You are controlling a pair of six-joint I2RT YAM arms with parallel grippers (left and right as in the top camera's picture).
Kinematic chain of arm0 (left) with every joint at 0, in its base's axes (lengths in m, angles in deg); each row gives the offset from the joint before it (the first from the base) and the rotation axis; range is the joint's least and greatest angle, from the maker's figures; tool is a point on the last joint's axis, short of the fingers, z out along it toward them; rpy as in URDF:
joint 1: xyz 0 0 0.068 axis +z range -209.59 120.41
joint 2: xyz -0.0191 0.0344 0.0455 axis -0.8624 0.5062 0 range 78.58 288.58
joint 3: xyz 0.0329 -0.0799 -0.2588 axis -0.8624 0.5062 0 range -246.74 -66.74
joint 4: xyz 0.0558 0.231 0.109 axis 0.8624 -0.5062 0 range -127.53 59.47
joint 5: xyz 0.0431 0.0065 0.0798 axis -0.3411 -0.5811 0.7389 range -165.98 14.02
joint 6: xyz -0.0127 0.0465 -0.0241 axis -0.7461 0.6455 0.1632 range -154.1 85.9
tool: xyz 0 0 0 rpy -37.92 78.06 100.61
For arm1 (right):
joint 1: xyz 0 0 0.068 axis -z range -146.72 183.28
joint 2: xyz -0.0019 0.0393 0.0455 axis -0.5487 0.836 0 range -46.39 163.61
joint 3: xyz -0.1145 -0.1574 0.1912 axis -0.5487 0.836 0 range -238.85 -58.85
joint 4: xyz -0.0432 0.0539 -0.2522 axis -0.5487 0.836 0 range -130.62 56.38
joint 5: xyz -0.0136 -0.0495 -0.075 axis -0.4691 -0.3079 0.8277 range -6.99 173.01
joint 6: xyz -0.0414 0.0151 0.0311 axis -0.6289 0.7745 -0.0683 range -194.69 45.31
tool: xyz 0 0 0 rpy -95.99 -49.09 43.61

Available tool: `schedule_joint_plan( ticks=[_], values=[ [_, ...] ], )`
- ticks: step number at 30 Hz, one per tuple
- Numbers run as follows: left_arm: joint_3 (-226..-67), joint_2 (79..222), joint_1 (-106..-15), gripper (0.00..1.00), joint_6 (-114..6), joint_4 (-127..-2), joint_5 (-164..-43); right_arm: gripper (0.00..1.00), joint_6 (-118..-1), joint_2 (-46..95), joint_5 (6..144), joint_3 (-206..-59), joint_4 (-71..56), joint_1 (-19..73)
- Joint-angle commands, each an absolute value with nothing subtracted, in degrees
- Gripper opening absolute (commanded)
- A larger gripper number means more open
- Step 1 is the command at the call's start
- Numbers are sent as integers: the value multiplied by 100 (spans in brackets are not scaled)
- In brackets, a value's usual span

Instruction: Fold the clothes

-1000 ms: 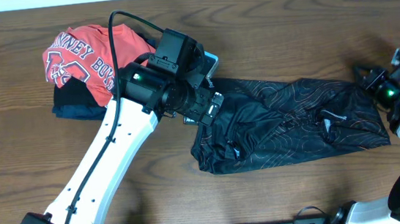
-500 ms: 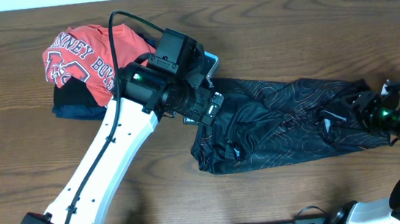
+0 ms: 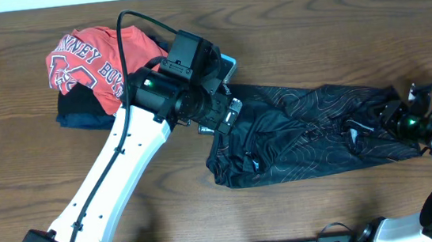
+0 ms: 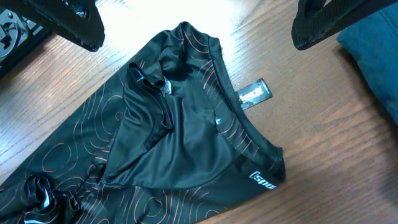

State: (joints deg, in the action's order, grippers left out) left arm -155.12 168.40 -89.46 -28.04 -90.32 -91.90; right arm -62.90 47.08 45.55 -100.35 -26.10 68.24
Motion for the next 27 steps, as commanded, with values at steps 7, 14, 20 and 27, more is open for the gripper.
schedule_joint_plan(
  ticks=[7,14,20,27],
  values=[
    [-15582,16827,-8924,98,-2753,-9043,-9140,41,-6624,4649,4328,-10325,-1863,7300],
    [-15582,16827,-8924,98,-2753,-9034,-9138,37,-6620,4651,4920,-10242,-1447,7215],
    [-15582,16827,-8924,98,-2751,-9036,-9138,35,-6596,4651,5220,-10091,-1626,6828],
    [-15582,16827,-8924,98,-2753,-9036,-9138,31,-6421,4651,5288,-10091,-1834,6507]
  ],
)
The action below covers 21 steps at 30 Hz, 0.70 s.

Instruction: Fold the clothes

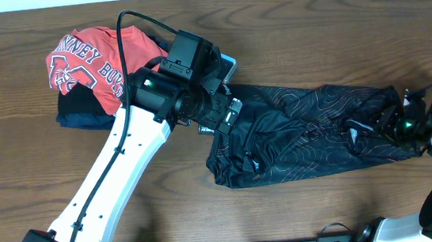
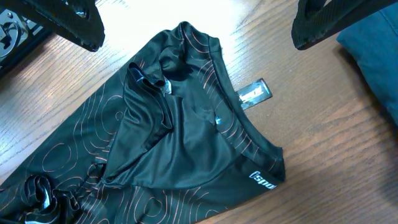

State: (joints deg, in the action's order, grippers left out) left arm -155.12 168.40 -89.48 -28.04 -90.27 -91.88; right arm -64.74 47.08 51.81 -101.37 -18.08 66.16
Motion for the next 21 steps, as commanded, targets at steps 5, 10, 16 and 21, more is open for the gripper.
schedule_joint_plan(
  ticks=[5,10,16,21],
  values=[
    [-15582,16827,-8924,98,-2753,-9038,-9138,34,-6426,4651,6123,-10091,-1611,6476],
    [-15582,16827,-8924,98,-2751,-9034,-9138,18,-6430,4651,5723,-10091,-1686,6470],
    [-15582,16827,-8924,98,-2753,-8990,-9138,1,-6465,4649,4339,-10096,-2046,6395],
    [-15582,16827,-8924,98,-2753,-8995,-9138,1,-5964,4649,3474,-10096,-2682,6393]
  ],
)
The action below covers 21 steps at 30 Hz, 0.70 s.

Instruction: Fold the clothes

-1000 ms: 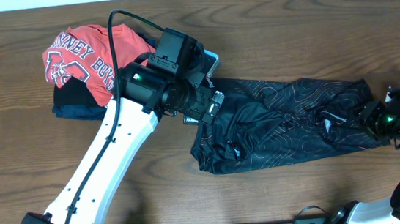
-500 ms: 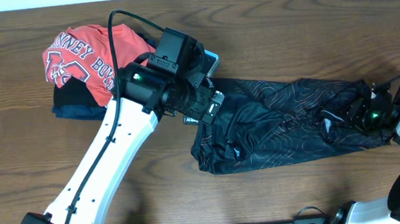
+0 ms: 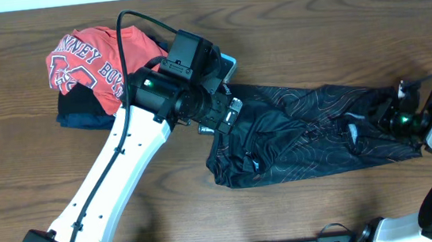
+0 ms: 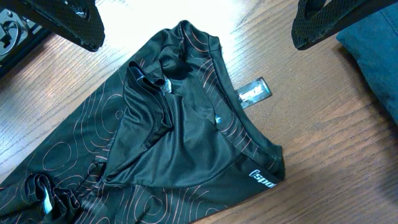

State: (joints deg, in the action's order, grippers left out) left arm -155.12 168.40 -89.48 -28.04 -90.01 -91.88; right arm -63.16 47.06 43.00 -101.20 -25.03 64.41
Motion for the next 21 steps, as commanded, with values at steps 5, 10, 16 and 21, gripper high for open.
schedule_joint_plan(
  ticks=[5,10,16,21],
  values=[
    [-15582,16827,-8924,98,-2753,-8990,-9140,16,-5387,4649,3474,-10096,-3366,6360],
    [-15582,16827,-8924,98,-2753,-8990,-9138,23,-5282,4651,3452,-10096,-3764,6190],
    [-15582,16827,-8924,98,-2753,-8999,-9140,18,-5396,4649,3633,-10096,-4046,6140],
    [-15582,16827,-8924,98,-2753,-9003,-9140,1,-5396,4649,4208,-10096,-3806,6478]
  ],
)
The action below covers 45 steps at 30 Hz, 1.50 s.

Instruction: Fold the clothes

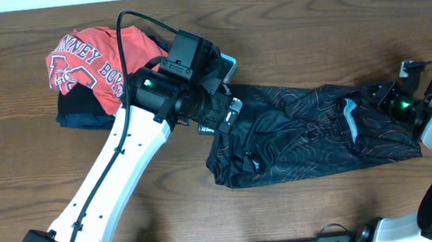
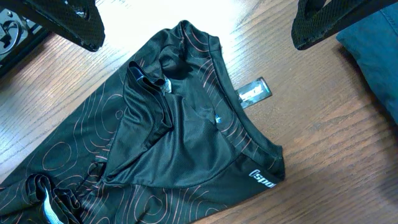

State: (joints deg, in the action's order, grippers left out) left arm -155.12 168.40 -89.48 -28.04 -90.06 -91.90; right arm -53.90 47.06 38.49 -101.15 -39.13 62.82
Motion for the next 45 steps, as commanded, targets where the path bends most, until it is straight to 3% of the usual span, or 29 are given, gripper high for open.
schedule_joint_plan(
  ticks=[1,7,12,17,20,28,33,39,45],
  values=[
    [-15582,16827,-8924,98,-2753,-9001,-9140,1,-5396,4649,4352,-10096,-3650,6540],
    [-15582,16827,-8924,98,-2751,-8990,-9138,1,-5400,4651,5436,-10074,-2407,6356],
    [-15580,16827,-8924,98,-2751,-8988,-9138,1,-5416,4651,5329,-10013,-2531,5683],
    [-15580,16827,-8921,98,-2753,-9014,-9138,1,-6581,4583,3489,-10094,-2982,5418],
    [-15582,16827,-8921,98,-2751,-9051,-9136,1,-6583,4293,3530,-10349,-2573,5654],
    [-15582,16827,-8921,98,-2749,-9010,-9136,5,-6515,3563,5681,-10848,-514,6135],
    [-15582,16827,-8921,99,-2751,-8901,-9138,4,-6061,3845,6748,-10526,-295,6063],
    [-15582,16827,-8921,98,-2753,-8894,-9138,1,-5934,4334,6796,-10282,-413,6063],
    [-15582,16827,-8921,98,-2753,-8894,-9138,1,-6019,4371,6778,-10282,293,6059]
  ],
)
